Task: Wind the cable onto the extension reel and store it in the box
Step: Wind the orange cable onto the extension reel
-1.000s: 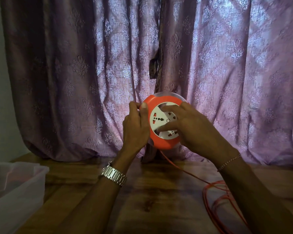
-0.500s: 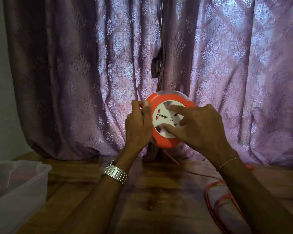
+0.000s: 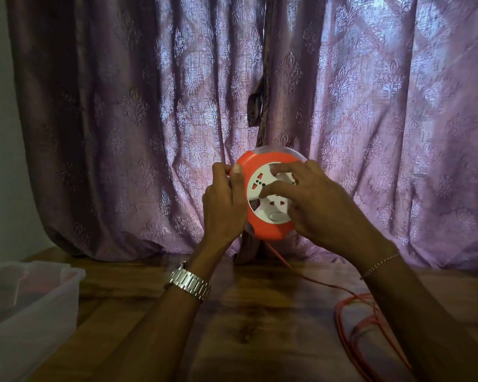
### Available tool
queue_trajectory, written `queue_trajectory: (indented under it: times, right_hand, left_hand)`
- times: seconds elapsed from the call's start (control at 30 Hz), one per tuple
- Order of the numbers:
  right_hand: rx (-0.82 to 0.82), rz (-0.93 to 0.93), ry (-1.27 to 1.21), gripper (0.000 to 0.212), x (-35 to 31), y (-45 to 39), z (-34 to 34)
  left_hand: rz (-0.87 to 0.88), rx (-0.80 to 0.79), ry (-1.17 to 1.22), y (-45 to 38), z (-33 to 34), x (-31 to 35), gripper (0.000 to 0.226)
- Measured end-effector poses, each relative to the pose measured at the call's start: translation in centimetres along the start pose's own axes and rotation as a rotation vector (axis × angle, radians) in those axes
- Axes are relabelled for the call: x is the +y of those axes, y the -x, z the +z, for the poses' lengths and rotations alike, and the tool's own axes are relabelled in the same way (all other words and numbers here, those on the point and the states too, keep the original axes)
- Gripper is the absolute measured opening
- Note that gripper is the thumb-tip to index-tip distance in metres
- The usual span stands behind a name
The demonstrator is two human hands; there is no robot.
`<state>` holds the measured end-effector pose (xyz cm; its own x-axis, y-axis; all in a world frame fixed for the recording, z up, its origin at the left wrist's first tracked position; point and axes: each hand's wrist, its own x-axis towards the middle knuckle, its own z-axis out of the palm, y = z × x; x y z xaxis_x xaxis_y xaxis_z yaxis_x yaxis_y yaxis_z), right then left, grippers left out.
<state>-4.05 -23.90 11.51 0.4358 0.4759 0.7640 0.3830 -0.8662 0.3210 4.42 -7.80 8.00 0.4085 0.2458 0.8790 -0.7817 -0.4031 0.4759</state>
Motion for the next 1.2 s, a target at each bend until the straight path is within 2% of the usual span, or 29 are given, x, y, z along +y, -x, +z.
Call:
queue_trajectory:
  times: [0.2, 0.33, 0.5, 0.67, 0.8, 1.0, 1.1, 1.13, 1.17, 1.2]
  right_hand:
    - [-0.092, 0.026, 0.071, 0.052, -0.3, -0.1, 0.2]
    - [-0.036, 0.024, 0.123, 0.042, -0.4, 0.0, 0.3]
    - [-0.006, 0.112, 0.153, 0.045, -0.6, 0.4, 0.5]
    - [0.129, 0.264, 0.148, 0.063, -0.8, 0.3, 1.1]
    - [0.153, 0.270, 0.167, 0.067, -0.8, 0.3, 1.5]
    - [0.220, 0.243, 0.130, 0.057, -0.7, 0.3, 1.1]
    - [0.297, 0.153, 0.035, 0.032, -0.5, 0.2, 0.7]
    - [0.284, 0.094, 0.010, 0.021, -0.3, 0.2, 0.6]
    - [0.245, 0.033, -0.007, 0.018, 0.0, 0.2, 0.6]
    - [0.192, -0.023, -0.014, 0.024, 0.1, 0.2, 0.6]
  left_hand:
    - [-0.021, -0.007, 0.018, -0.1, 0.0, -0.2, 0.028]
    - [0.000, -0.016, 0.014, 0.0, 0.0, -0.1, 0.030]
    - [0.004, -0.001, 0.011, 0.1, 0.2, -0.2, 0.035]
    - [0.002, 0.013, 0.000, 0.0, 0.3, -0.3, 0.032]
    - [-0.003, 0.006, -0.001, -0.1, 0.2, -0.4, 0.034]
    - [-0.023, 0.004, 0.021, -0.2, 0.1, -0.3, 0.030]
    - [-0.024, 0.013, 0.021, -0.3, 0.0, -0.2, 0.033]
    - [-0.026, 0.011, 0.023, -0.3, -0.1, -0.2, 0.034]
    - [-0.030, 0.006, 0.028, -0.3, -0.1, -0.2, 0.034]
    - [-0.032, 0.000, 0.034, -0.3, -0.1, -0.2, 0.035]
